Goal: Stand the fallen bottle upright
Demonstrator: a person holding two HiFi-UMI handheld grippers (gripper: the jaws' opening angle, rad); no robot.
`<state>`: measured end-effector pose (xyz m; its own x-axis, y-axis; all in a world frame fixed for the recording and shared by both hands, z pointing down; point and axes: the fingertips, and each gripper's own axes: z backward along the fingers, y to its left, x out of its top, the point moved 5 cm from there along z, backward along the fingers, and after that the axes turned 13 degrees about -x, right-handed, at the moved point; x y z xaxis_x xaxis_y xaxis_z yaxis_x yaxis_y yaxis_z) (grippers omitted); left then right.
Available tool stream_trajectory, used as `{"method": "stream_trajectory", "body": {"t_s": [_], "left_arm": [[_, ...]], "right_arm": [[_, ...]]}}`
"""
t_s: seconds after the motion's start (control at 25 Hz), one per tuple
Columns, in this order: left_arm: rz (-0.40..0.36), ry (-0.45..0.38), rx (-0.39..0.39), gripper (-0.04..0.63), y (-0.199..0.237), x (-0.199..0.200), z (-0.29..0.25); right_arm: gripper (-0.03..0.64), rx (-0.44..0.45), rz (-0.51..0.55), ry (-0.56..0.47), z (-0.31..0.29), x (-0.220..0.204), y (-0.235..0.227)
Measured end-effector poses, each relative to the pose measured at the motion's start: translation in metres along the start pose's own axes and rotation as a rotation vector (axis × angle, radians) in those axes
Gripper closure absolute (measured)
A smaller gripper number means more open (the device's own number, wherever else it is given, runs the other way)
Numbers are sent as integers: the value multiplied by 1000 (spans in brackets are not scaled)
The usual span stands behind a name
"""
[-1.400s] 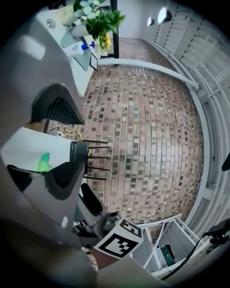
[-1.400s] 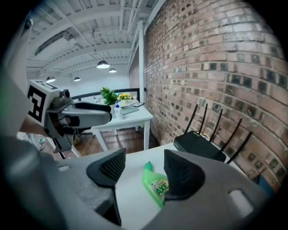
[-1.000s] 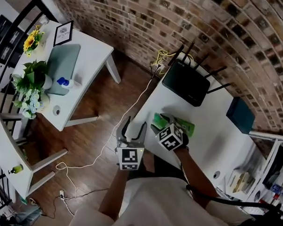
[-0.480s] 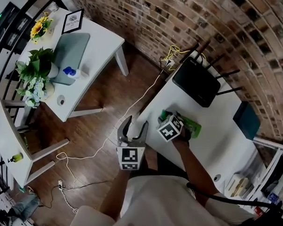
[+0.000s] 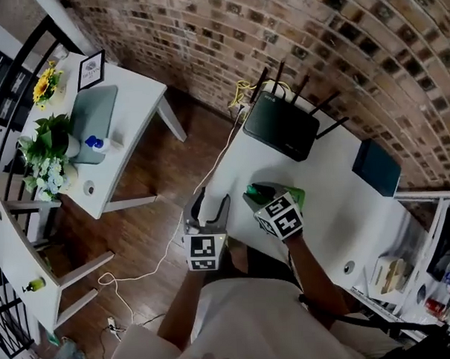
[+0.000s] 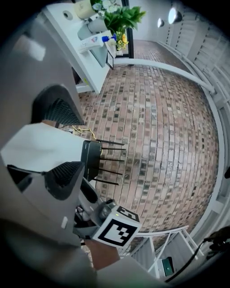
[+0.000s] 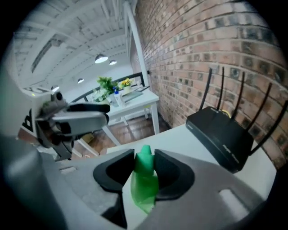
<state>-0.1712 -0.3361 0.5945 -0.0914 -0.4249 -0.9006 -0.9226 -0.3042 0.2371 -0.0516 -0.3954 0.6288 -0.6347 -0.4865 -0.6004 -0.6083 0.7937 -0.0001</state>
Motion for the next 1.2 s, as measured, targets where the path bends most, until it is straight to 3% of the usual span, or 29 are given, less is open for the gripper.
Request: {"method": "stream_trajectory", "body": {"t_s": [0.2, 0.44, 0.72, 0.92, 1.04, 1.12, 1.2], "left_arm": [[-49, 9, -99, 322, -30, 12, -19], [-118, 2, -264, 322, -90, 31, -56], [-163, 18, -362, 324, -137, 33, -65], [-151, 18, -396, 324, -154, 32, -53], [-166, -15, -420, 324, -164, 44, -45], [-207, -43, -424, 324, -169, 52, -35], [-301, -66, -414, 324, -174, 55, -22]], "right_arm": [[489, 25, -105, -188, 70, -3, -28], [489, 68, -247, -420, 137, -39, -70], [483, -144, -560, -542, 187, -91, -131], [477, -259, -586, -595, 200, -111, -136], [423, -374, -583, -615, 204, -109, -134], [413, -410, -591, -640, 215, -106, -125], [413, -427, -587, -665, 230, -106, -108]]}}
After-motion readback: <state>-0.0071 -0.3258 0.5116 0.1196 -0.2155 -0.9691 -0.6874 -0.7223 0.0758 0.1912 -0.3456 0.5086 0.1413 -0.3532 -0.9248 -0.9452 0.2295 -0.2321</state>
